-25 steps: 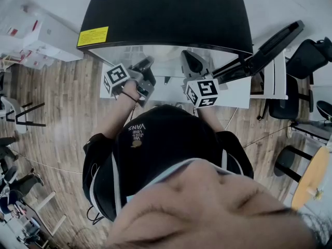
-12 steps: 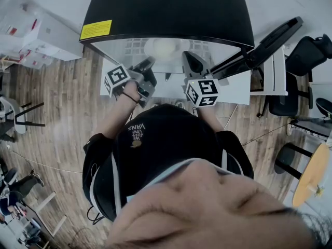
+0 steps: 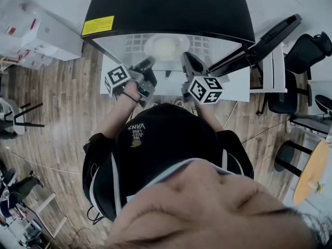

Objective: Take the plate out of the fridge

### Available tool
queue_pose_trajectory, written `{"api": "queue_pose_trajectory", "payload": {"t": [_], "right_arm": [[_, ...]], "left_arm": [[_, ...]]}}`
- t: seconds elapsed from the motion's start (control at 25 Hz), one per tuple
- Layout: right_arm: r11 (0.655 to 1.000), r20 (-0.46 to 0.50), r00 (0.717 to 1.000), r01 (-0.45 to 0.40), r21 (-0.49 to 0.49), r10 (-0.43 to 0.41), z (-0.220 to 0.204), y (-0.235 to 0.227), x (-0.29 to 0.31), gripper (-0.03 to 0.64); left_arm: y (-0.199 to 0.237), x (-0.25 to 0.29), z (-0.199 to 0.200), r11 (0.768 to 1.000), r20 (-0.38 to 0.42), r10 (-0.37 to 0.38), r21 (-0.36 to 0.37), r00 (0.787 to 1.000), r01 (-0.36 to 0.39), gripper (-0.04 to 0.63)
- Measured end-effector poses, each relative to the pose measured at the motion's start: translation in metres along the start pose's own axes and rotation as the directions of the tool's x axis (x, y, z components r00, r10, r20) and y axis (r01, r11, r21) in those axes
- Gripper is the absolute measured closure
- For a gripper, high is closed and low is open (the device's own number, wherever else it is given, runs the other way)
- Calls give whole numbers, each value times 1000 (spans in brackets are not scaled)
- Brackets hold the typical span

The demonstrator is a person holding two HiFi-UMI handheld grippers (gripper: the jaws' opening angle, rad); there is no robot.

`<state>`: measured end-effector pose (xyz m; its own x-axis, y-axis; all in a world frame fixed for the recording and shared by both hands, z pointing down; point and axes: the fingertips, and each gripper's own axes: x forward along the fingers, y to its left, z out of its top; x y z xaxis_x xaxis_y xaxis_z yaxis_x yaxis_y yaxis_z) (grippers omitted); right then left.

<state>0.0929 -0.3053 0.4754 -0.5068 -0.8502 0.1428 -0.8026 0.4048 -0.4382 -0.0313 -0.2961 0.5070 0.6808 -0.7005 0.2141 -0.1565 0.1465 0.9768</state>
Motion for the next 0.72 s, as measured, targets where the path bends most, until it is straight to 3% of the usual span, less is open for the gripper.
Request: {"api": "queue_pose_trajectory", "payload": {"t": [0.08,0.16,0.2,0.48,0.72], "right_arm": [[997,10,1000,-15,70,15,-1,-1,1,590],[991,9,1000,-24,135,23,-3,-3,2,500],[986,6,1000,-24,164,24,-5,-4,2,492],[928,-3,999,-29,371,32,-16,-10,3,489],[856,30,995,-99,508,97,-20,-4,10,486]], "left_arm": [[1,0,0,1000,-3,-2,-2,1000,2,568],[1,-1,0,1000,-5,-3,-2,1000,3,568],[1,-1,-1,1000,-6,-5,-2,1000,5,568],[1,-2,-1,1000,-10,-9,10,1000,9,568],[1,-2,-1,1000,-15,-14,19,1000,15,568]]}}
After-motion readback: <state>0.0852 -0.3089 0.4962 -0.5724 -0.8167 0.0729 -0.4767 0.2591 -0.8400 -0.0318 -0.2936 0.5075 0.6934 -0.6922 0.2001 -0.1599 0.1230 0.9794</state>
